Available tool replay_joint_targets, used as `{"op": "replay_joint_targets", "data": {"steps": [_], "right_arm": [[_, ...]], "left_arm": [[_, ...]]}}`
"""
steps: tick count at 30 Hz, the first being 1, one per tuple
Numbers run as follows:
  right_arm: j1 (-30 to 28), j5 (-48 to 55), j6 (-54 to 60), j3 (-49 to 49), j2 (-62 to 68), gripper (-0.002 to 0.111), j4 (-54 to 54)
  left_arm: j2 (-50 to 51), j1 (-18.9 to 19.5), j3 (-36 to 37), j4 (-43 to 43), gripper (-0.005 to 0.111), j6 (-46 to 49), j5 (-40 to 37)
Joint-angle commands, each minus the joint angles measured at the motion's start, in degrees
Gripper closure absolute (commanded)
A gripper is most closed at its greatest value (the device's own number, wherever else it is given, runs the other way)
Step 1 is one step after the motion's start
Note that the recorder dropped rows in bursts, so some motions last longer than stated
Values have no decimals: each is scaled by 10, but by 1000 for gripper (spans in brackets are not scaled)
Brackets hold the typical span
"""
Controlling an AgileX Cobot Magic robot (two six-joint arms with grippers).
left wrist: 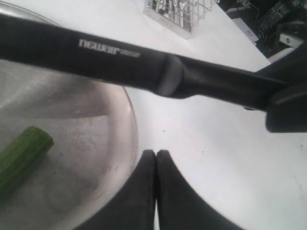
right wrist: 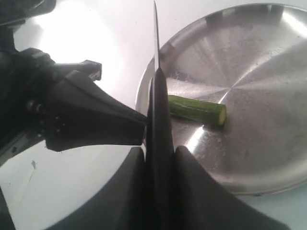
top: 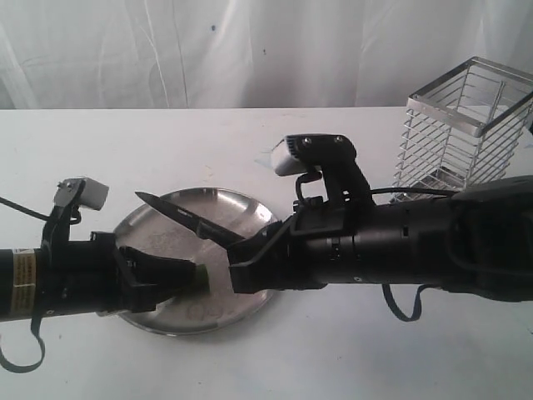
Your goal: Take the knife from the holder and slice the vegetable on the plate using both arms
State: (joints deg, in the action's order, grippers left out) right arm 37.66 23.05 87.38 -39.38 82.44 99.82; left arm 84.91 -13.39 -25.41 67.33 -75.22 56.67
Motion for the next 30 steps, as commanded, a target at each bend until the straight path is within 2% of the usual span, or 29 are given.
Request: {"op": "replay_joint_targets", "data": {"steps": [1,6,16,30], "right_arm": [[1,17,-5,-6,0,108,1],[4,27,-6,-6,0,108,1],[24,21,-6,-6,44,108,1],[26,30,-2,-6,104,108,1]], "left_arm": [[16,-1,3,-16,107,29,-9],[56,-1,-4,-38,107,48,-5],[74,-1,-26,-47,107,59,96],[74,0,-27,-68,107,69,95]]}}
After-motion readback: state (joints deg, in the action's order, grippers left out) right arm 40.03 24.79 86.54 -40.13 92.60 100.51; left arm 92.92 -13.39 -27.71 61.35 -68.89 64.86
